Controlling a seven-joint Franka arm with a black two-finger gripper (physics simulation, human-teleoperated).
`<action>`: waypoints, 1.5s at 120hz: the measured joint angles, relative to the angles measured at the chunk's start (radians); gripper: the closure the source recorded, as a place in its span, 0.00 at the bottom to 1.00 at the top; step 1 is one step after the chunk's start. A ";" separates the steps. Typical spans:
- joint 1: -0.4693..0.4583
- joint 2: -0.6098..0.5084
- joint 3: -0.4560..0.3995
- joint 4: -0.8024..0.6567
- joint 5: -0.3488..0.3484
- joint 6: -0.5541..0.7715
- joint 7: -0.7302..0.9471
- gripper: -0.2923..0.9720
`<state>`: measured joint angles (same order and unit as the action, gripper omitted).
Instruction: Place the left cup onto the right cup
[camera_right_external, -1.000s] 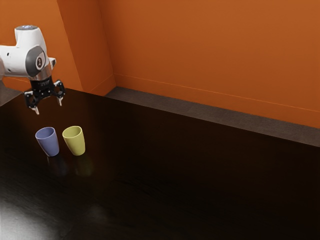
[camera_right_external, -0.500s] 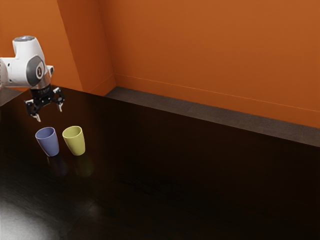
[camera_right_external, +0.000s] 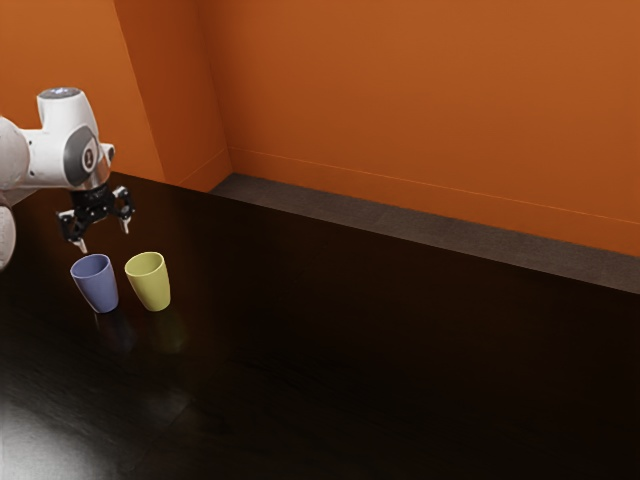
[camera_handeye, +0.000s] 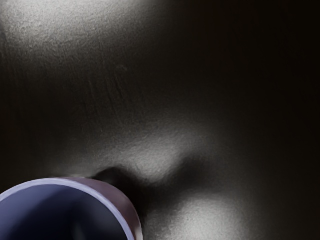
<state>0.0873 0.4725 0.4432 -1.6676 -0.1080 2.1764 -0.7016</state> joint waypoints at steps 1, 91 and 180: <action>0.000 0.001 0.000 0.000 0.000 0.001 0.000 0.23; 0.000 0.056 -0.002 -0.016 -0.052 0.032 -0.057 0.24; 0.009 0.075 0.005 -0.028 -0.055 0.048 -0.075 0.33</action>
<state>0.0967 0.5472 0.4478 -1.6959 -0.1626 2.2241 -0.7767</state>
